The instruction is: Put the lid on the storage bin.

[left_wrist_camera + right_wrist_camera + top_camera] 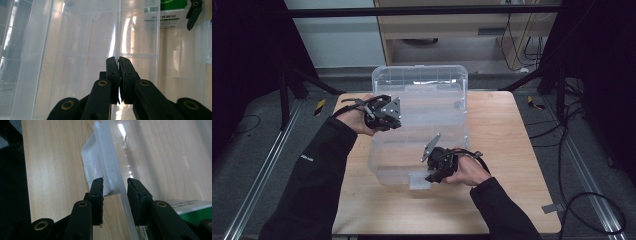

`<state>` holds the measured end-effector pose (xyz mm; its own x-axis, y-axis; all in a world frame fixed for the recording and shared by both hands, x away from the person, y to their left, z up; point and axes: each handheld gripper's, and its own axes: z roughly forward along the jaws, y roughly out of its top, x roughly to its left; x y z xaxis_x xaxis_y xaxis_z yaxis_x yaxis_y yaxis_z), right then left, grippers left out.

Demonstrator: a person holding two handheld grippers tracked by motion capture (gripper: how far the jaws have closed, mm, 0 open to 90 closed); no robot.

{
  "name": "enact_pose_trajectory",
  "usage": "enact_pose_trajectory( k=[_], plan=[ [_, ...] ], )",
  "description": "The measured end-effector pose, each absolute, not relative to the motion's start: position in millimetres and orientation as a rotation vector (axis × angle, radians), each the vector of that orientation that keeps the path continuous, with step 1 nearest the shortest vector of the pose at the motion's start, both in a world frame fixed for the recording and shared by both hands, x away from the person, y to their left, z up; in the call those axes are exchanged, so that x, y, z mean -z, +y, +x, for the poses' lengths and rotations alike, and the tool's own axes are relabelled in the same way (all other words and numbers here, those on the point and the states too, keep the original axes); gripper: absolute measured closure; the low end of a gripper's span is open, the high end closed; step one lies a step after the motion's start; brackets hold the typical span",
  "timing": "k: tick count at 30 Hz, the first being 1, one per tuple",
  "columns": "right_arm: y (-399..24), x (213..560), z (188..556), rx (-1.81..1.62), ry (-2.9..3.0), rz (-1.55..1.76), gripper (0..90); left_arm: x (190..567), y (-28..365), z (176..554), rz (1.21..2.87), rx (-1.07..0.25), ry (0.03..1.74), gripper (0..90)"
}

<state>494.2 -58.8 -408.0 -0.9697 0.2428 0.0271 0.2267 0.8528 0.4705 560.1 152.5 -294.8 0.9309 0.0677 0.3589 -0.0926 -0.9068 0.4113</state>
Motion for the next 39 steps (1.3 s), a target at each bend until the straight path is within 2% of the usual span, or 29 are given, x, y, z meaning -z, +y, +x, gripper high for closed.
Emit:
enact_pose_trajectory(
  k=[39],
  plan=[
    [-65.4, 410.6, 486.4, -0.831, 2.928, 0.334, 65.0, 304.3, 154.9, 530.5, 2.687, -0.467, -0.023, 85.5]
  ],
)
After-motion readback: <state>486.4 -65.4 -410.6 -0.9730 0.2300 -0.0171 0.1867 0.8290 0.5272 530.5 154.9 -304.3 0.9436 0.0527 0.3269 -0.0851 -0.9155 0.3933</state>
